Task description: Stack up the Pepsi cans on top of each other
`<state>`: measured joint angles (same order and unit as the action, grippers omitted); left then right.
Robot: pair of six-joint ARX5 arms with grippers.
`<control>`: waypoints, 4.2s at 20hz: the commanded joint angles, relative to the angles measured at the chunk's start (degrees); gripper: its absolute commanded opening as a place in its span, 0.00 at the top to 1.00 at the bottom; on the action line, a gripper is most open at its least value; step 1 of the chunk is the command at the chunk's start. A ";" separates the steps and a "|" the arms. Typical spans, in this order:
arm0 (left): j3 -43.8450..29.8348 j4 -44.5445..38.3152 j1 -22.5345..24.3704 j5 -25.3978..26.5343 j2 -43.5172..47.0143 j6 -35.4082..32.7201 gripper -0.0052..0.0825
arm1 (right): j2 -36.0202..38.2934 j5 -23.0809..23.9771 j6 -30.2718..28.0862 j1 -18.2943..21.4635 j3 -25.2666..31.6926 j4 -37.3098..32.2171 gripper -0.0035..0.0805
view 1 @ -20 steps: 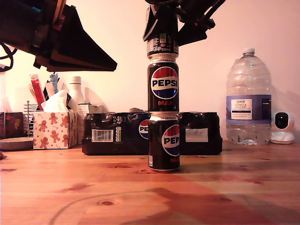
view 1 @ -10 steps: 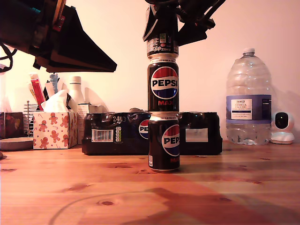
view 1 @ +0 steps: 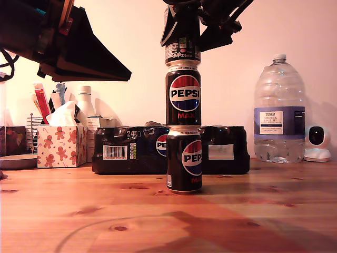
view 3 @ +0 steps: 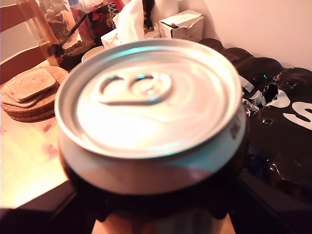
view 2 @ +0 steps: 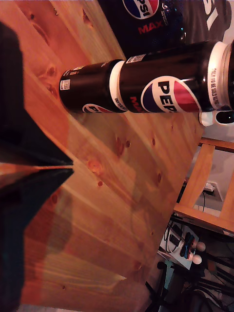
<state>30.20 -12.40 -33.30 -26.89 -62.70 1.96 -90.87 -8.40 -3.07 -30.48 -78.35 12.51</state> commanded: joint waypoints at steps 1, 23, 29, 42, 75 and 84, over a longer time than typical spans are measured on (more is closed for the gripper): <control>-0.61 -0.42 -0.20 -0.02 0.55 -0.52 0.94 | -1.18 0.15 0.07 -0.15 0.44 0.61 0.35; -0.61 -0.39 -0.20 0.37 0.55 -1.60 0.94 | -1.18 1.55 6.12 -0.26 0.44 0.20 0.07; -0.61 -0.37 -0.20 0.37 0.55 -1.57 0.94 | -1.11 1.51 6.03 -0.83 -1.27 0.20 0.07; -0.61 -0.20 -0.20 0.37 0.55 -1.57 0.94 | -0.98 0.85 4.94 -1.49 -4.07 0.46 0.07; 3.65 -1.42 -0.20 0.31 0.59 -1.95 0.94 | -0.90 1.44 3.04 -2.08 -26.43 20.17 0.86; 7.54 -1.49 -0.09 2.71 0.59 -1.57 0.94 | -0.55 3.48 1.49 -1.99 -26.40 22.73 0.97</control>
<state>37.67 -13.32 -33.30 -24.49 -62.65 0.32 -91.20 -5.15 -0.80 -32.01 -104.57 34.59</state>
